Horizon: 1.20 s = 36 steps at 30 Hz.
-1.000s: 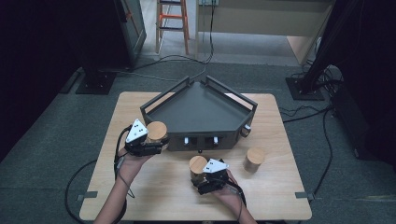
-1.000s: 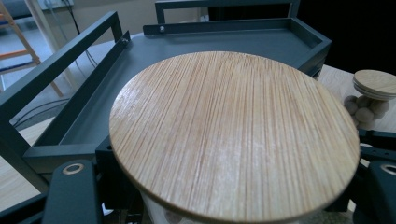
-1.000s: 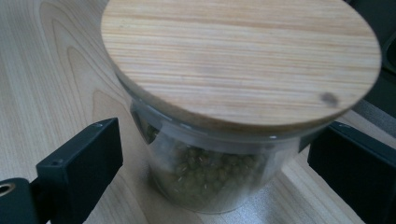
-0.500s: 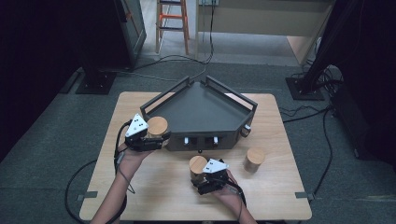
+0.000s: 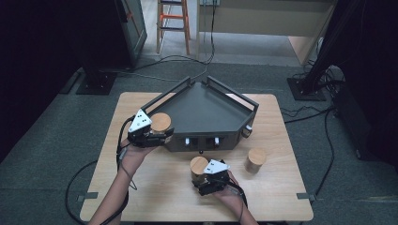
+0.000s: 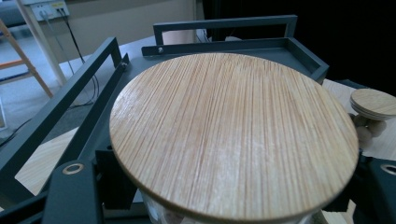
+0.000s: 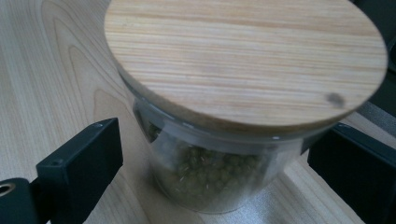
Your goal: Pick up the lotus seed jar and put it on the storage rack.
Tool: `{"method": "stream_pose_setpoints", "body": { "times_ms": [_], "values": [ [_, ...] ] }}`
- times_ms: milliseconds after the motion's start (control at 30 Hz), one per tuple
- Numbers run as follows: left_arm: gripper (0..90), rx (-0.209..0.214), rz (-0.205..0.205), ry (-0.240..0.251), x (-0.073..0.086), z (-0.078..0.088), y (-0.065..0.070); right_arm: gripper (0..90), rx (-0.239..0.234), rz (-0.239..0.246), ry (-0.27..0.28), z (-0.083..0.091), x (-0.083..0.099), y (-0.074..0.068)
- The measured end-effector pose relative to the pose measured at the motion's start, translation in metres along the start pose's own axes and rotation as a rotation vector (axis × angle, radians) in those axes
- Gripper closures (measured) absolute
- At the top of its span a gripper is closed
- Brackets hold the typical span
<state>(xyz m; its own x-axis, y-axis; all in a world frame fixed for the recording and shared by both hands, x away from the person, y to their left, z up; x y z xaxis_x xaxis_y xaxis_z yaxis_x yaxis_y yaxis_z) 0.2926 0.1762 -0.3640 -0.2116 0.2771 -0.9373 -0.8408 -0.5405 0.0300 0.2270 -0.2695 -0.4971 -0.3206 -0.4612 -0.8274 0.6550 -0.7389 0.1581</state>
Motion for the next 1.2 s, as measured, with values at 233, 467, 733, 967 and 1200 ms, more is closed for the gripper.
{"method": "stream_pose_setpoints", "body": {
  "times_ms": [233, 467, 733, 967, 1200],
  "values": [
    [25.2, 0.010, 0.014, 0.001, -0.005, -0.004, -0.008, 2.9, -0.004, 0.001, 0.003, 0.000, 0.001, 0.001],
    [25.2, 0.000, 0.014, 0.003, -0.010, -0.009, -0.012, 2.9, -0.004, 0.001, 0.001, 0.000, 0.000, 0.000],
    [25.2, -0.017, 0.039, 0.017, -0.011, -0.018, -0.016, 2.9, -0.004, 0.002, 0.005, 0.001, 0.001, 0.001],
    [25.2, -0.023, 0.036, 0.010, -0.016, -0.026, -0.018, 2.9, -0.004, -0.001, 0.004, 0.000, 0.001, 0.001],
    [25.2, -0.023, 0.021, 0.008, -0.023, -0.032, -0.019, 2.9, -0.004, -0.001, 0.004, 0.001, 0.001, 0.001]
  ]
}}
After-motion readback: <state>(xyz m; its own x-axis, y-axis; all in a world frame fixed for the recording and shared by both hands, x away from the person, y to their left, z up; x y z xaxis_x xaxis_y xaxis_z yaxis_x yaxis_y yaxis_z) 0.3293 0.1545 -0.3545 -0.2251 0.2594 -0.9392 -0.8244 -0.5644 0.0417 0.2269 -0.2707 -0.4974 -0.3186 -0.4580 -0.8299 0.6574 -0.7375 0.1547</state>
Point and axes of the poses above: each handheld gripper's, and its own axes: z roughly backward along the jaws, x roughly out of its underside, y roughly to its right, the point moved 1 cm from there along -z, roughly forward along the jaws, and after that the axes turned 11 degrees about x, right-handed, at the moved point
